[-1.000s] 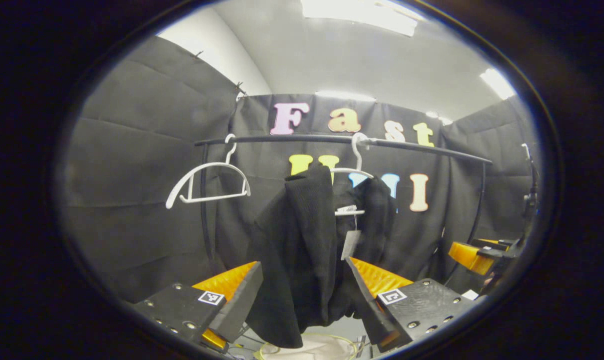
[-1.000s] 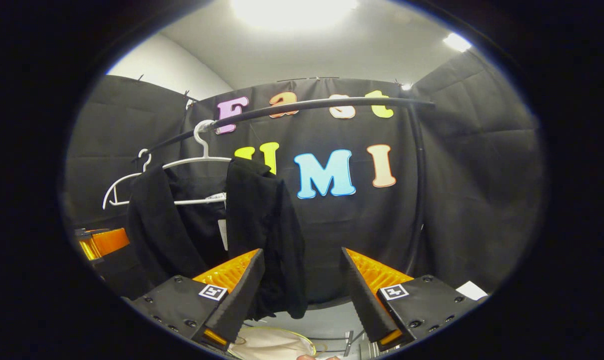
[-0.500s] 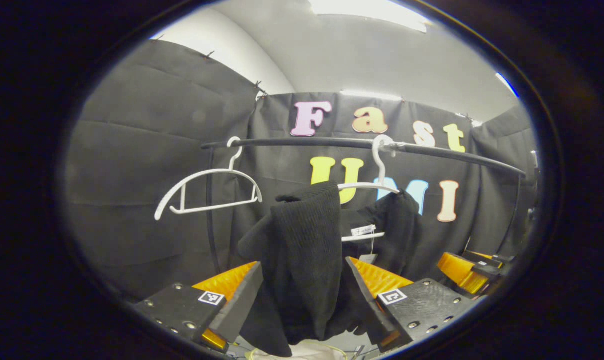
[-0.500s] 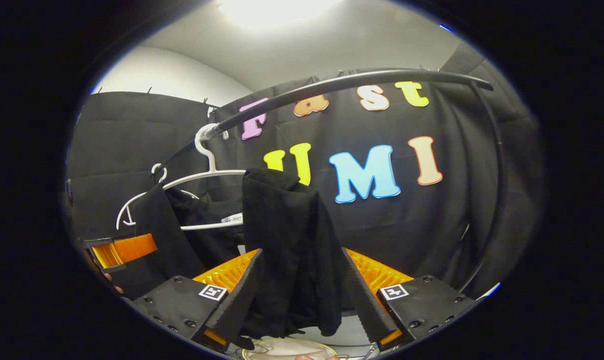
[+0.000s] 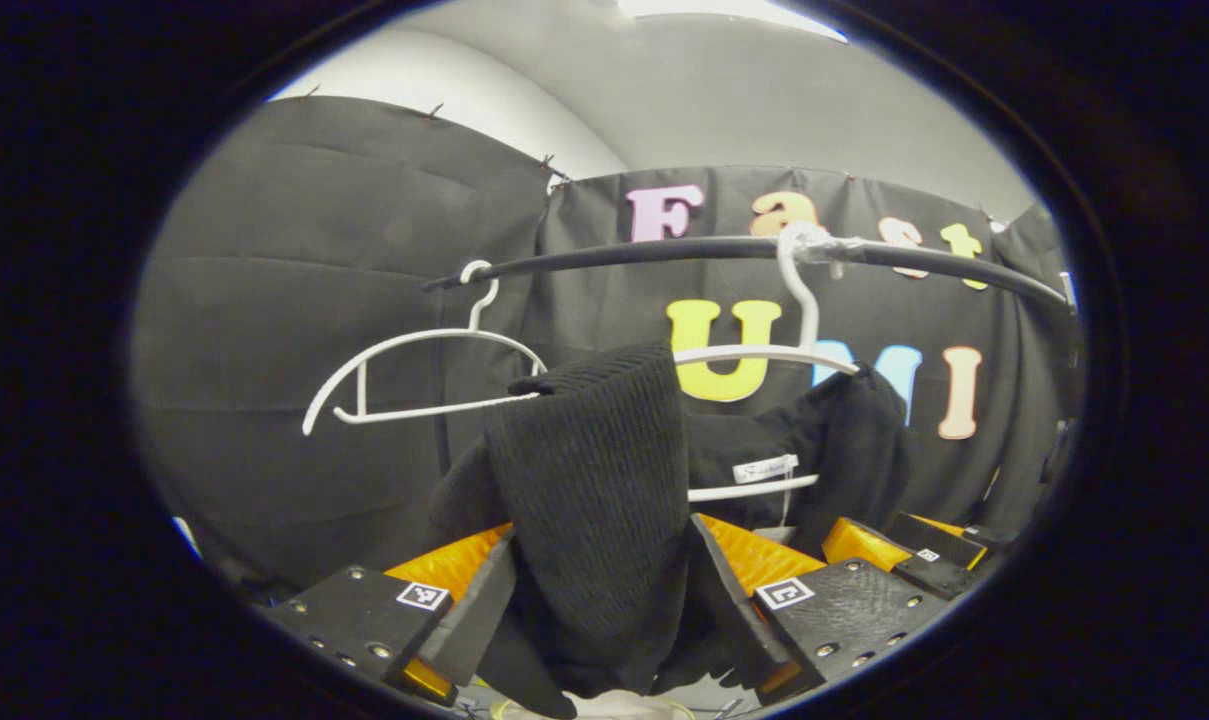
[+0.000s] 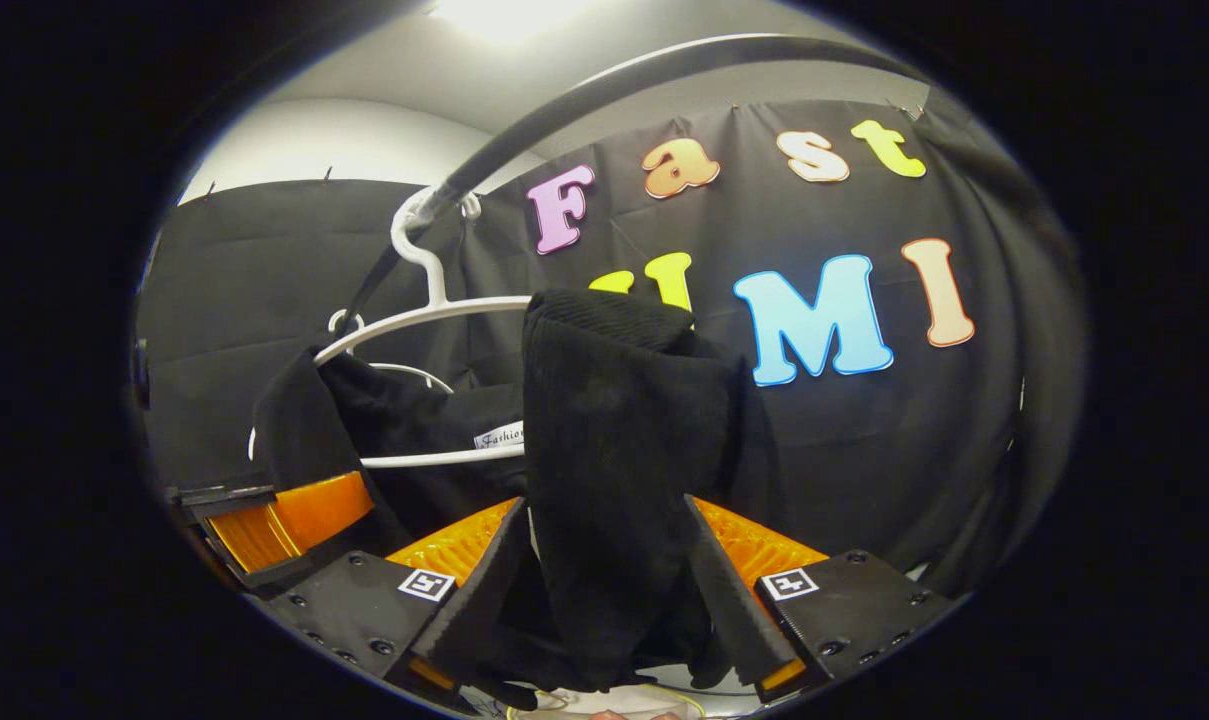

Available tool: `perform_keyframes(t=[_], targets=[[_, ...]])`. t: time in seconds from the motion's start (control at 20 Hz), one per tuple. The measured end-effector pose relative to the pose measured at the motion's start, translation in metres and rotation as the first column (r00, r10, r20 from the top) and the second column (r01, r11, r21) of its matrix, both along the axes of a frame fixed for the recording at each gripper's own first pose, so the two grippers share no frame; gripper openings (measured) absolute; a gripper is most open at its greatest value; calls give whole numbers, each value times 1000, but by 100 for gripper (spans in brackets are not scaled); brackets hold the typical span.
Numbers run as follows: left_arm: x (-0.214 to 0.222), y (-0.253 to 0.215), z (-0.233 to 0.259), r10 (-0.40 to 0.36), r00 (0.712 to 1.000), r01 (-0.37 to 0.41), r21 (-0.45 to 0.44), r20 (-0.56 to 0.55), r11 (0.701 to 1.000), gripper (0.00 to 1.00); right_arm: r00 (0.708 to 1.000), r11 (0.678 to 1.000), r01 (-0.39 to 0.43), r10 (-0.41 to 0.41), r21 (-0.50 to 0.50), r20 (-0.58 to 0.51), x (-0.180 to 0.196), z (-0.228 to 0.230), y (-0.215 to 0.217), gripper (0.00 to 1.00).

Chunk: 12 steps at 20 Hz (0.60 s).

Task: Grasp the clothes on the hanger with both hands and then place them into the laundry hamper below.

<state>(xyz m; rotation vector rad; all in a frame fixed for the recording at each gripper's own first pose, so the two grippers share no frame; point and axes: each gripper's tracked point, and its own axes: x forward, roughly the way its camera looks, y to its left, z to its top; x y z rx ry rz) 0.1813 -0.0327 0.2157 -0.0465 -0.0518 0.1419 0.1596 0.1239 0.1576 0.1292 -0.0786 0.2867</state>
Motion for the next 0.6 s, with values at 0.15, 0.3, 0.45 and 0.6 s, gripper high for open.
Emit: perform_keyframes(t=[0.15, 0.3, 0.45, 0.6], targets=[[10, 1, 0, 36, 999, -36, 0, -1, 999, 91, 1000, 1000, -3, 3, 7, -17, 16, -7, 11, 98], [16, 10, -3, 97, 995, -97, 6, -7, 995, 86, 999, 999, 36, -36, 1, -17, 31, -10, 10, 98], [21, 16, -8, 124, 992, -124, -3, -32, 992, 66, 997, 997, 68, -68, 18, -26, 45, -11, 9, 98], [24, 20, -10, 118, 993, -118, 0, -31, 993, 37, 995, 995, 102, -101, 12, -21, 61, -8, 4, 96]])
